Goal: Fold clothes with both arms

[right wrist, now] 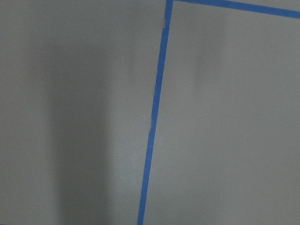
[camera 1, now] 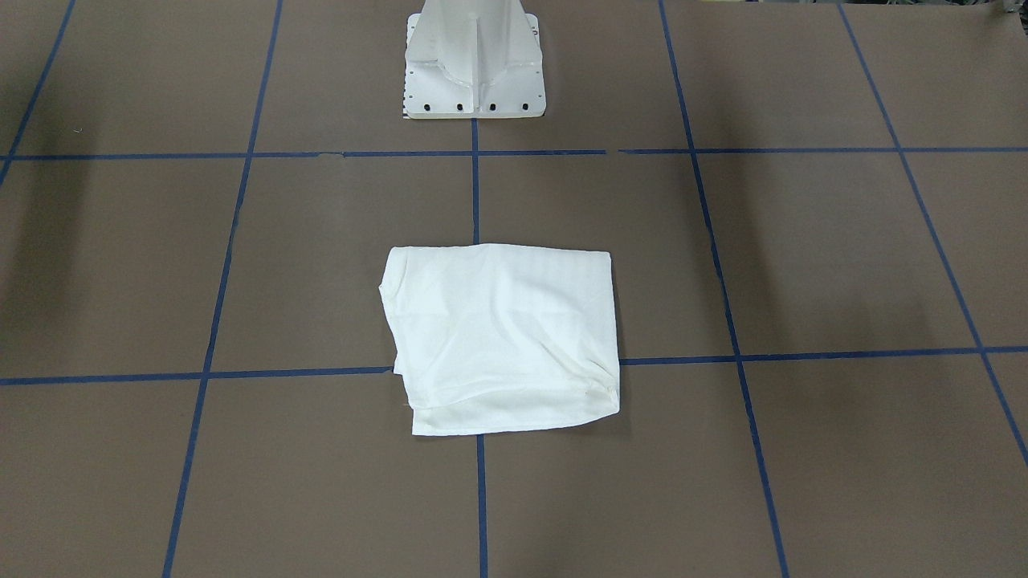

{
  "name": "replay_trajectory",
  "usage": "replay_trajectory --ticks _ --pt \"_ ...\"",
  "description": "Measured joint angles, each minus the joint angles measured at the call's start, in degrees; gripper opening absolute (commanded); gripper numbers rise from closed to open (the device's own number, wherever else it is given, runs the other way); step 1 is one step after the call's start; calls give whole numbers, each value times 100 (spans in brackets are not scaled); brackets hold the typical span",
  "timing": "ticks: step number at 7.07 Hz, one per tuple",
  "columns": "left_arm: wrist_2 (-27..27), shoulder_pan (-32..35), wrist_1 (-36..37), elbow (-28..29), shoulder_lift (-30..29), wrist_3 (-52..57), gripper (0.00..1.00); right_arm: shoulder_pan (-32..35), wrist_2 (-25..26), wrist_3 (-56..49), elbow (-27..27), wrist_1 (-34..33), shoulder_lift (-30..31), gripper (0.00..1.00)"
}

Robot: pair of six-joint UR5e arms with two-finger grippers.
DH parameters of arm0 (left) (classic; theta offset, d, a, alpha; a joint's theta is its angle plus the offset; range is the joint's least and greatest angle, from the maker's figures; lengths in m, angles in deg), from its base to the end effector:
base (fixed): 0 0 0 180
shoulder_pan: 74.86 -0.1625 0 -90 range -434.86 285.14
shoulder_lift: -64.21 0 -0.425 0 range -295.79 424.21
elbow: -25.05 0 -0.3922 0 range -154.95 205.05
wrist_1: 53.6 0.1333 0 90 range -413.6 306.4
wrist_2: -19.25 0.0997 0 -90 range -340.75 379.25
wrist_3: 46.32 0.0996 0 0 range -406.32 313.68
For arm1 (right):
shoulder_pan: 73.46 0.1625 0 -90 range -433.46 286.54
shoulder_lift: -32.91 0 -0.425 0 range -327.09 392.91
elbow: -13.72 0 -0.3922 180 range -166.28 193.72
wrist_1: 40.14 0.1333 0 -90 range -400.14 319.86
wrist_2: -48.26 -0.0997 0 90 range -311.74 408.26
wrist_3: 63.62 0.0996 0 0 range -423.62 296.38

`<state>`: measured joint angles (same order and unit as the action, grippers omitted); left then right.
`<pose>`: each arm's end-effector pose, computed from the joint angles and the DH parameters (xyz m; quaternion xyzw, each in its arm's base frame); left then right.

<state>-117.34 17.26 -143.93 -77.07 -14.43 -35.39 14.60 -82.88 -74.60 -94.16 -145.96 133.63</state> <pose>-0.0760 -0.4069 0.6405 0.0536 0.3919 0.0743 0.9154 0.0543 -0.3994 0.6204 -0.0429 -0.3548 -0.0787 0.9306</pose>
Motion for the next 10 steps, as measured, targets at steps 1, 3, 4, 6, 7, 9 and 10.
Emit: replay_trajectory --ticks 1,3,4,6,7,9,10 --pt "0 3 0 2 3 -2 100 0 3 0 -5 2 0 100" --pt "2 7 1 10 9 -2 100 0 9 -2 -20 8 -4 100" --pt "6 7 4 18 20 -2 100 0 10 -6 -26 9 -7 100" --pt "8 8 6 33 66 -2 100 0 16 -3 -23 9 -8 100" --pt "9 8 6 35 98 -2 100 8 18 3 -18 9 -7 100" --pt "9 8 6 35 137 -1 100 39 19 15 -14 9 -1 100" --pt "9 8 6 35 143 3 100 57 19 17 -14 9 0 100"
